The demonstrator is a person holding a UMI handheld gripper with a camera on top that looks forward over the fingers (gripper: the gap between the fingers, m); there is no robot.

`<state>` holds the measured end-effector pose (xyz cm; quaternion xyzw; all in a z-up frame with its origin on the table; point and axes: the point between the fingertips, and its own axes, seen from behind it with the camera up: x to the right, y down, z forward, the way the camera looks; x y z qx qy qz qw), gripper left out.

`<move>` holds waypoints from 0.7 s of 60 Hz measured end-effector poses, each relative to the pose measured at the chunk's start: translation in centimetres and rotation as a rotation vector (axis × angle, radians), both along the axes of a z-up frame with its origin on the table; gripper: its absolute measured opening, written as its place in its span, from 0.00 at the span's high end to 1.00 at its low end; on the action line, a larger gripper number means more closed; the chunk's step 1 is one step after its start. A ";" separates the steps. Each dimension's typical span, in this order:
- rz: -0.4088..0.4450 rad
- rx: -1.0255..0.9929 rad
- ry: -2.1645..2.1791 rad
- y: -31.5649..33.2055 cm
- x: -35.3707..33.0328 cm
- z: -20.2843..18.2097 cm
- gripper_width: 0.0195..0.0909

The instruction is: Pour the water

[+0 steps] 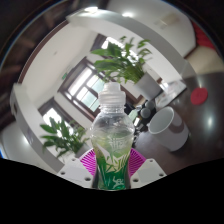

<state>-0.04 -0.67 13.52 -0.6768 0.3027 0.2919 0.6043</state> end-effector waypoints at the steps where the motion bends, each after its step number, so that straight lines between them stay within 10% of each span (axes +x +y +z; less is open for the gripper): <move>1: -0.006 0.007 0.062 0.3 -0.1 0.3 0.76; 42: -0.153 0.218 1.217 2.4 1.1 4.8 0.75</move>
